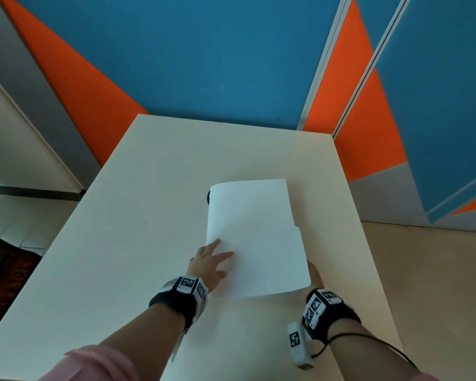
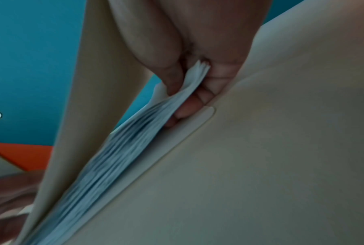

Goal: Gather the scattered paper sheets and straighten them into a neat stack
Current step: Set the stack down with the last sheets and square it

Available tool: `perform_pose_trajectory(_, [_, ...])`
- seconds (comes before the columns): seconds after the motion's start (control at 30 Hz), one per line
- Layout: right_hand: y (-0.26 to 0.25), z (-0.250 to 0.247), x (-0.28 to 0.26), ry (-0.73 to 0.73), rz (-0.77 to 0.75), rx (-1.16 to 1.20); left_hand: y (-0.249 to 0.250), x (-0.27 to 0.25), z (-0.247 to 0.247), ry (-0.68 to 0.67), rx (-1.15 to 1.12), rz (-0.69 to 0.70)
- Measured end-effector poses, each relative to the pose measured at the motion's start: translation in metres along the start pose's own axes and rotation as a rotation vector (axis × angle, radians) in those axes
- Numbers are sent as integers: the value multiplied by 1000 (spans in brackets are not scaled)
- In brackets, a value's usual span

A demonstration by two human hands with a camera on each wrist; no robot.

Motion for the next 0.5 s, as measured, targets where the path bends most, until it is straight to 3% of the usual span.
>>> perform_pose_trajectory(0.07, [-4, -4, -9, -37, -44, 85, 2, -1, 3, -25, 84, -25])
perform_pose_trajectory(0.17, [-11, -14, -17, -98, -106, 30, 5, -4, 4, -11, 125, -55])
perform_pose_trajectory(0.23, [-7, -24, -14, -66, -68, 69, 6, -6, 5, 26, 122, -79])
perform_pose_trajectory(0.3, [2, -31, -6, 94, 2, 90, 8, -8, 5, 51, 108, -102])
perform_pose_trajectory(0.4, [0, -26, -20, 351, -132, -400, 8, -12, 7, 109, 53, -120])
perform_pose_trajectory(0.5, [1, 1, -38, 327, -217, -752, 5, -14, 8, 180, -14, -161])
Point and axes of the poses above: each hand's wrist, its own x-axis towards the middle knuckle, its own z-axis out of the palm, y = z × x, the point moved 4 cm from there along x, towards the middle knuckle, and after that the axes turned 14 degrees about -x, right-handed, at the moved point
